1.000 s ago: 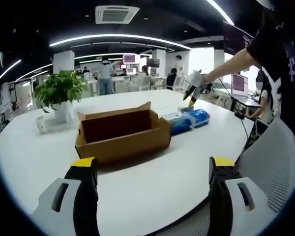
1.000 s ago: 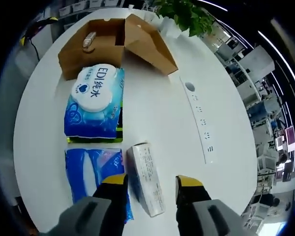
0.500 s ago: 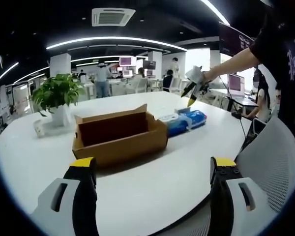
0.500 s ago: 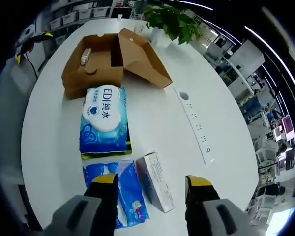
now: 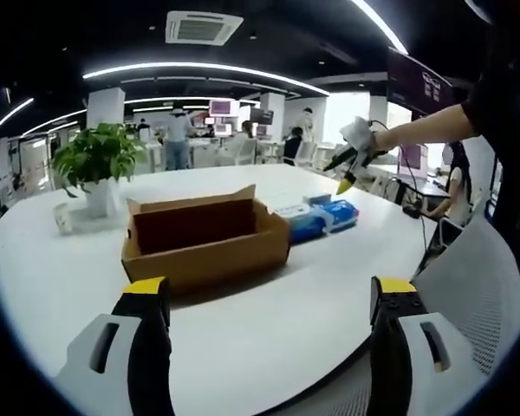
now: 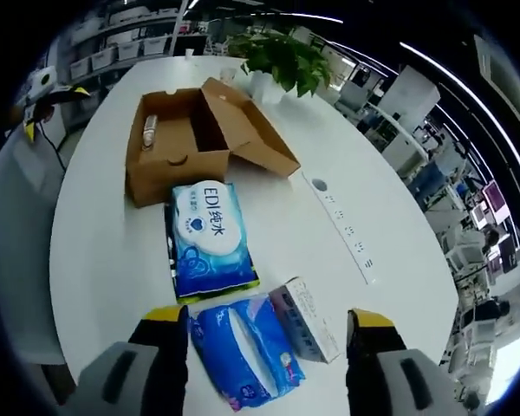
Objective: Operate the shoe box by opening the lid, removing the specified soft item, and placing it in the target area until the item is outside and the box remains undamaged.
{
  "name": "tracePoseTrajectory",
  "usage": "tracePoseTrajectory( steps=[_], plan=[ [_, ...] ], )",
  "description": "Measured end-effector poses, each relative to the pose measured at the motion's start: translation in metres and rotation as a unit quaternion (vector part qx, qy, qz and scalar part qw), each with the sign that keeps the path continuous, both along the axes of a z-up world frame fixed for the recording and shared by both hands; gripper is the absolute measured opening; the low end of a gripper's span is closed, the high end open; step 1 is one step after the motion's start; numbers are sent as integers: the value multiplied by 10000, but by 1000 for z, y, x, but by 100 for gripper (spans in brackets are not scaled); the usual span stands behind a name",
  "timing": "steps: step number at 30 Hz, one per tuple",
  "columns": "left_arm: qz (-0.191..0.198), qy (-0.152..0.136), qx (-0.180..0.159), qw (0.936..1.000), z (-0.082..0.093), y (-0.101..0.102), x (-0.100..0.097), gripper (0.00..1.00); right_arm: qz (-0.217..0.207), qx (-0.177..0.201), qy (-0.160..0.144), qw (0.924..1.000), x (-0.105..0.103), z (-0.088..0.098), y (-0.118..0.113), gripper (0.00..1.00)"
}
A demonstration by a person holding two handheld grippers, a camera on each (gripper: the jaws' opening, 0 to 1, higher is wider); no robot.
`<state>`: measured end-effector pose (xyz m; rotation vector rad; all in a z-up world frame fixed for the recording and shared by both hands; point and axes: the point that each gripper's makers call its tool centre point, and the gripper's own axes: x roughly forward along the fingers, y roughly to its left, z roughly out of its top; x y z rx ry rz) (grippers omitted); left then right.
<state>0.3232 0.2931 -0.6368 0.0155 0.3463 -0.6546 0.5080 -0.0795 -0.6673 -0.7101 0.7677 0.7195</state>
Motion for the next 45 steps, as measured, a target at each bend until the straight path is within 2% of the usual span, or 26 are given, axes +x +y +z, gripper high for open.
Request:
tracePoseTrajectory(
  steps=[6,14,17,23,27,34,42,45],
  plan=[
    [-41,24,14,10000,2,-1,0,94,-264,326,-112,9991,-15,5,8,78],
    [-123,83,-21,9999,7,0,15,92,-776,902,-314,9924,-32,12,18,85],
    [-186,86,39,9998,8,0,20,92,-809,937,-361,9917,-37,13,20,88],
    [-317,52,235,9992,13,4,34,92,-1124,1107,-614,9856,-44,21,21,93],
    [-343,9,322,9989,20,10,49,91,-1266,1249,-680,9817,-56,23,24,95],
    [-446,-44,468,9979,30,15,74,90,-1297,1390,-731,9790,-77,22,30,94],
    [-640,-89,718,9953,31,11,92,89,-1346,1405,-823,9774,-96,21,37,94],
    [-699,-105,743,9947,33,9,99,89,-1424,1528,-851,9742,-102,20,40,94]
  ],
)
